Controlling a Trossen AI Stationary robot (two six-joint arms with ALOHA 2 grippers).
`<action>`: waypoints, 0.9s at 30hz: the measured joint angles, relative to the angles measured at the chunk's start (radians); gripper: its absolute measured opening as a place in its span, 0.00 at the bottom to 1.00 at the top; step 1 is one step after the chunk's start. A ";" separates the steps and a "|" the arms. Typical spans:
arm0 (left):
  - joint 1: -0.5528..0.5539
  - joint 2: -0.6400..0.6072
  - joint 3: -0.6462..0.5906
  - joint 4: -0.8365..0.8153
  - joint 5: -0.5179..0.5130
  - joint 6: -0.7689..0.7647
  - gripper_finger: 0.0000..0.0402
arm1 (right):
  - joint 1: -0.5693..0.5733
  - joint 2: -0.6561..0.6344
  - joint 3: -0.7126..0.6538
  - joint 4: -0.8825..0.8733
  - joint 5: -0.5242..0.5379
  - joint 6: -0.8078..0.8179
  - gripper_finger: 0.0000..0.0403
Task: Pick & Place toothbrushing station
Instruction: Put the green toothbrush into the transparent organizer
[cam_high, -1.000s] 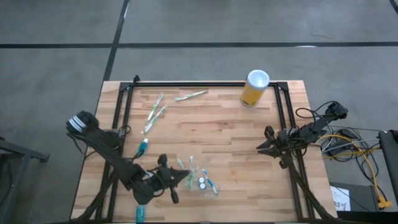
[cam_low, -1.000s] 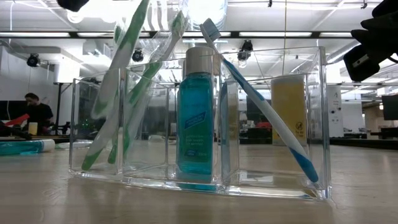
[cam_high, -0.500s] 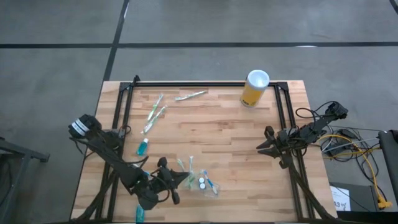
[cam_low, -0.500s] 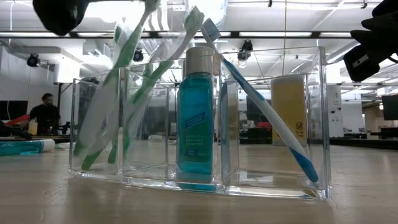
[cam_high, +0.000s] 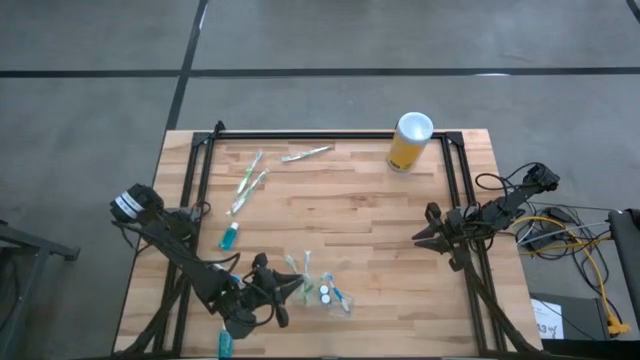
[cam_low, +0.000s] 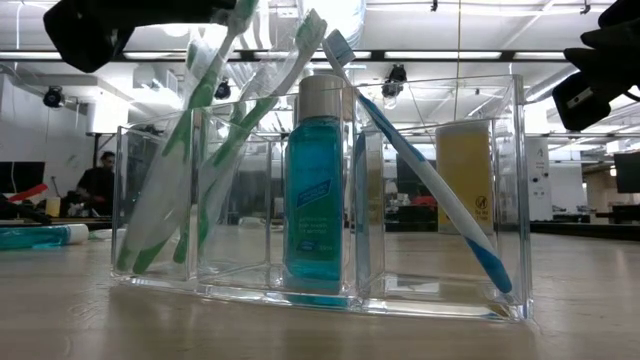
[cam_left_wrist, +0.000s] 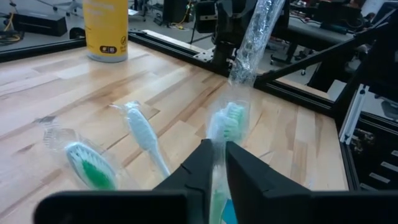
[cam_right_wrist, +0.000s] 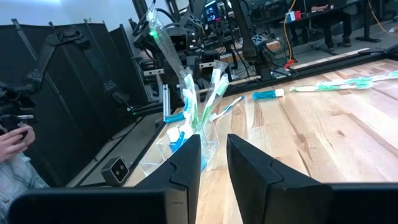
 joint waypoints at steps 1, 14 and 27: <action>0.000 0.000 0.000 0.000 0.000 0.000 0.14 | 0.000 0.000 0.000 0.000 0.000 0.000 0.19; -0.005 -0.041 0.003 0.001 -0.002 0.027 0.35 | 0.000 0.000 0.000 0.000 0.000 0.000 0.19; -0.002 -0.209 0.129 0.000 -0.078 0.462 0.38 | 0.000 0.000 0.000 0.000 0.000 0.000 0.19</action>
